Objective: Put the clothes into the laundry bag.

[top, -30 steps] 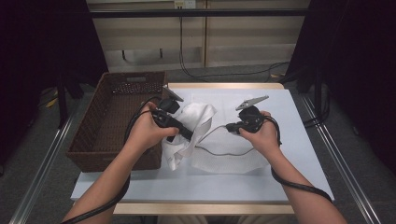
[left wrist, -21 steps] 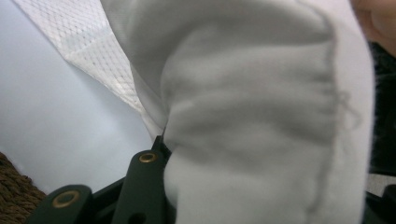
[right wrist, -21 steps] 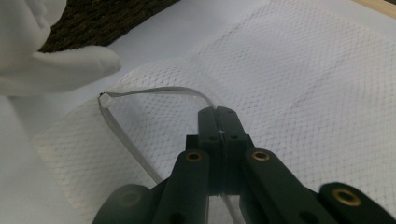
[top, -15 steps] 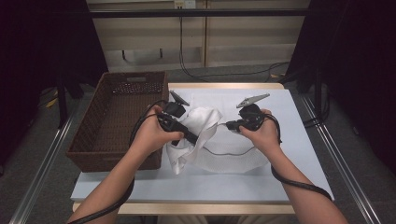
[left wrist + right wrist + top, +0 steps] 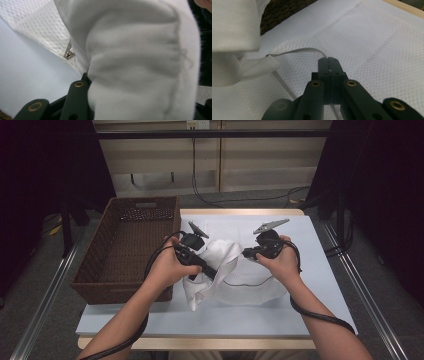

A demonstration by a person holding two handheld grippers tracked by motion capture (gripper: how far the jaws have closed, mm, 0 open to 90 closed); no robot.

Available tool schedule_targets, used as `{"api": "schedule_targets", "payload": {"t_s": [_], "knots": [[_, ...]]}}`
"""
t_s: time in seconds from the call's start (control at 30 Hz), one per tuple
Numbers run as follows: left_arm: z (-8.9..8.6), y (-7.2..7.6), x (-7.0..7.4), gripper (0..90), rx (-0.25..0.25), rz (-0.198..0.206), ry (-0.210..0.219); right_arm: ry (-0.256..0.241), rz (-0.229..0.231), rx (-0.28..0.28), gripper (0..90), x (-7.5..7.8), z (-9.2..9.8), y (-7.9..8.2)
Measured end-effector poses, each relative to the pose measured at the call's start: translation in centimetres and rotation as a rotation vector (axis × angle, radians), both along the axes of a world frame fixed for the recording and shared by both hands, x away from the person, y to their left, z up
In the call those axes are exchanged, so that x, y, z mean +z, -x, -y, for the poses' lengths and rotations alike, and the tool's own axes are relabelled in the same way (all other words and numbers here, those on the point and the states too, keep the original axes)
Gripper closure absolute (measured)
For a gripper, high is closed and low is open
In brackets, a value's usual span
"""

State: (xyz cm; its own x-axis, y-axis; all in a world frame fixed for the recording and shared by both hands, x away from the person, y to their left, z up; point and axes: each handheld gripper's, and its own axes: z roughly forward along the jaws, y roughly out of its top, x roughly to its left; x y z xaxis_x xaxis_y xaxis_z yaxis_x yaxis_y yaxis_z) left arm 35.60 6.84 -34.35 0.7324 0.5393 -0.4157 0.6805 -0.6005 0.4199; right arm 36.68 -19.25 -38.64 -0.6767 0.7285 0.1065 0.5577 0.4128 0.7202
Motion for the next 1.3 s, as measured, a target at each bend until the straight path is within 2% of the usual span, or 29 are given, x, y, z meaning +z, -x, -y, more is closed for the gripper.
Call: {"api": "schedule_targets", "payload": {"t_s": [0.13, 0.27, 0.33, 0.4, 0.47, 0.53, 0.93, 1.3], "knots": [[0.3, 0.1, -0.3, 62.1, -0.013, -0.002, -0.001, 0.001, 0.001, -0.002, 90.0, 0.0, 0.0, 0.0], [0.6, 0.3, -0.6, 62.1, -0.002, -0.01, 0.006, 0.004, 0.0, -0.007, 90.0, 0.1, 0.0, 0.0], [0.6, 0.3, -0.7, 62.1, -0.013, -0.01, 0.002, 0.003, -0.001, -0.006, 90.0, 0.1, 0.0, 0.0], [0.8, 0.4, -0.9, 62.1, 0.001, -0.009, 0.011, 0.005, 0.001, -0.005, 90.0, 0.2, -0.1, 0.0], [0.8, 0.4, -1.0, 62.1, -0.014, -0.013, 0.006, 0.006, 0.004, -0.004, 90.0, 0.2, -0.1, 0.1], [0.9, 0.5, -1.1, 62.1, -0.003, -0.014, 0.008, 0.007, 0.005, -0.004, 90.0, 0.2, -0.1, 0.1], [1.1, 0.9, -1.7, 62.1, -0.02, -0.024, 0.015, 0.016, 0.008, -0.007, 90.0, 0.3, -0.5, 0.1], [1.8, 1.3, -2.9, 62.1, -0.038, -0.033, 0.008, 0.018, 0.02, -0.002, 90.0, 0.7, -0.4, 0.2]]}}
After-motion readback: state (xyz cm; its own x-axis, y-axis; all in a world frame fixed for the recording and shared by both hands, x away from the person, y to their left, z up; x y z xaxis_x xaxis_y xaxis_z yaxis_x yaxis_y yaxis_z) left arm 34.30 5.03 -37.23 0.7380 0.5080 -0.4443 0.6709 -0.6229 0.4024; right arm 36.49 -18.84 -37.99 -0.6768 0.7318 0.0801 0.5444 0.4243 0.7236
